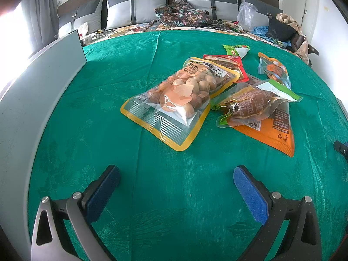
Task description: Organize snacks
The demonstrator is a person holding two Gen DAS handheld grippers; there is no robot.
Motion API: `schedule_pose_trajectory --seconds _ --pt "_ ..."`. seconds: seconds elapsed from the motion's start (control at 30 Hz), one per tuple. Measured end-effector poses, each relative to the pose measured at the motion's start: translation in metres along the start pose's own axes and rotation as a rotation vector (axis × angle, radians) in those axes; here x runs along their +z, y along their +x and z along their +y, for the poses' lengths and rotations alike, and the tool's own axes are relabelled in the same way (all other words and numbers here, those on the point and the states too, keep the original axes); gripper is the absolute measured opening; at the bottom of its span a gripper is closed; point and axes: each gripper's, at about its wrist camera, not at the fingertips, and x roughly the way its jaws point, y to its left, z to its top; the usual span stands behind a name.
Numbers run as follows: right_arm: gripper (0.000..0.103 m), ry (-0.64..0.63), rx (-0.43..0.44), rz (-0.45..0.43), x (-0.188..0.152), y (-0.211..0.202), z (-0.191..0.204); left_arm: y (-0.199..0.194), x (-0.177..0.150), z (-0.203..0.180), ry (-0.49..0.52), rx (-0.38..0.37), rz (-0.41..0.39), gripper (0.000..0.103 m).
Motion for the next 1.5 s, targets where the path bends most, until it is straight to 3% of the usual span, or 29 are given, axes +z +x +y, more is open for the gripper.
schedule_pose_trajectory --seconds 1.03,1.13,1.23,1.3,1.4,1.5 --pt "0.084 0.001 -0.002 -0.001 0.0 -0.001 0.0 0.0 0.0 0.001 -0.001 -0.001 0.0 0.103" --pt "0.084 0.001 -0.002 -0.001 0.0 -0.001 0.0 -0.002 0.0 0.0 0.038 -0.027 0.027 0.103" --pt "0.084 0.001 -0.003 -0.001 0.0 -0.001 0.0 -0.004 0.008 0.001 0.116 -0.113 0.131 0.102" --pt "0.085 0.001 -0.003 -0.001 0.0 -0.001 0.0 -0.014 0.017 0.006 0.143 -0.16 0.123 0.102" --pt "0.084 0.001 -0.003 -0.001 0.0 -0.001 0.0 -0.026 0.049 0.012 0.177 -0.155 0.074 0.103" --pt "0.085 0.001 -0.003 -0.001 0.0 -0.001 0.0 -0.01 0.088 0.012 0.191 -0.135 0.09 0.102"
